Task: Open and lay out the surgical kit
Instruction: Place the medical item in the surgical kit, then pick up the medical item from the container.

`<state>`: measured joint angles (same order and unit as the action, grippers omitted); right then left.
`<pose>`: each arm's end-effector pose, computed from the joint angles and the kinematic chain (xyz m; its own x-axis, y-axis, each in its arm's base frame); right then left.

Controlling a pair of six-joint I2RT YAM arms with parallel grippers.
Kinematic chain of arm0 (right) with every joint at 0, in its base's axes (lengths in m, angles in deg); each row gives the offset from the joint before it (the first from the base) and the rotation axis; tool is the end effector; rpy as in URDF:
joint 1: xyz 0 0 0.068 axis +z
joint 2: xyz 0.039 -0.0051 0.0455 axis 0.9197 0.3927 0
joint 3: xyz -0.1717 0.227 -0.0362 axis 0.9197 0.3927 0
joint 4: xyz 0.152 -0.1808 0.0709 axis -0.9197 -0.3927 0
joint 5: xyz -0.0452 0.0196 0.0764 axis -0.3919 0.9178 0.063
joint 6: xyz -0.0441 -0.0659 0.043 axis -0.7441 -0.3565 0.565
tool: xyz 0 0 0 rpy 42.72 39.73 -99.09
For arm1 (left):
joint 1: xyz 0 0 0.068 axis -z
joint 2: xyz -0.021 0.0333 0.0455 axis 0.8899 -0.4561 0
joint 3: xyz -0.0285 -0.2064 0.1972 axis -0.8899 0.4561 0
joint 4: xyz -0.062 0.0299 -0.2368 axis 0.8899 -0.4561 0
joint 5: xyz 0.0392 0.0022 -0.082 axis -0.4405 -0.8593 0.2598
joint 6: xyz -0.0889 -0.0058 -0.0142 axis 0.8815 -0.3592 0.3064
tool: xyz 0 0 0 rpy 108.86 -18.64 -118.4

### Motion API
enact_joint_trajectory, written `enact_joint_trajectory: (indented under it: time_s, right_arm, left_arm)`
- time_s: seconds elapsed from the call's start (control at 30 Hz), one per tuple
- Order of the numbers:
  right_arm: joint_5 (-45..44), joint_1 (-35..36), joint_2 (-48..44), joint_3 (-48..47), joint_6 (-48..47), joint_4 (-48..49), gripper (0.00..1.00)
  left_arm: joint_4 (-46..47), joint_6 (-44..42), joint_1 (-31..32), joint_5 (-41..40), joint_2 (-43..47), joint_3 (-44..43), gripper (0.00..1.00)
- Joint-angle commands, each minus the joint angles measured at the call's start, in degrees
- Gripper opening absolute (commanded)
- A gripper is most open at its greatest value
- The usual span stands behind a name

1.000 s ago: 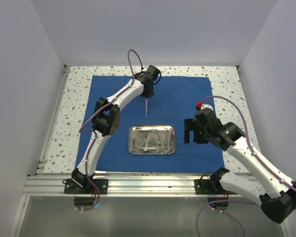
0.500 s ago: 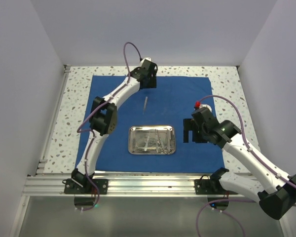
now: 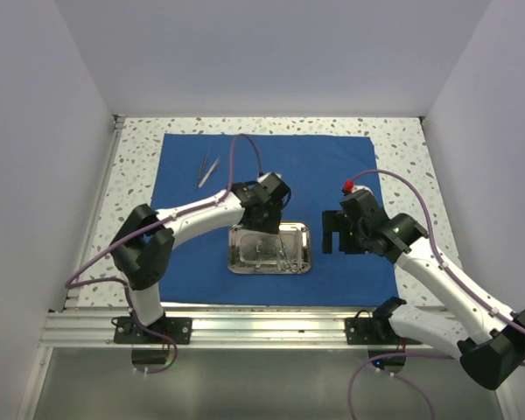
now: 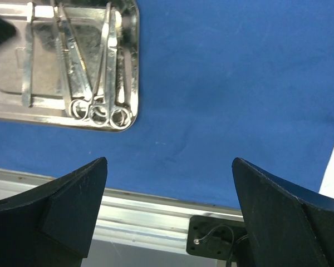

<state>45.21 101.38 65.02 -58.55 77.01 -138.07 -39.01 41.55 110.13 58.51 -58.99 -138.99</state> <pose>0.1598 0.0923 0.2633 -0.8466 0.0261 -0.5315 -0.0561 0.9889 0.1379 0.2762 -0.2722 0.2037 -0.8799 0.0730 -0.4694 0.1392 0.9844 -0.1079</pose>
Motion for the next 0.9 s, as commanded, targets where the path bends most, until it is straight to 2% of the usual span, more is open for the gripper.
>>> enact_joint_trajectory:
  time_s: [0.0, 0.2, 0.4, 0.63, 0.87]
  right_arm:
    - [2.39, 0.04, -2.10, -1.35, -0.64, 0.21, 0.98]
    - [4.06, 0.04, -4.47, -0.65, -1.78, -1.20, 0.98]
    - [5.65, 0.04, -4.83, -0.91, -2.75, -1.20, 0.99]
    - [7.23, 0.13, -4.91, -0.39, -3.54, -0.50, 0.98]
    - [7.41, 0.04, -4.21, -0.30, -3.98, -0.06, 0.98]
  left_arm:
    - [0.16, 6.42, 2.03, 4.99, 2.46, 5.69, 0.60]
    - [-3.62, 10.99, 7.13, 4.82, 0.01, 6.32, 0.57]
    - [-3.88, 16.88, 9.24, 5.17, -1.04, 9.13, 0.54]
    - [-5.82, 21.54, 9.86, 0.70, -0.26, 11.24, 0.51]
    - [-7.49, 21.99, 9.78, -3.00, 0.27, 9.92, 0.50]
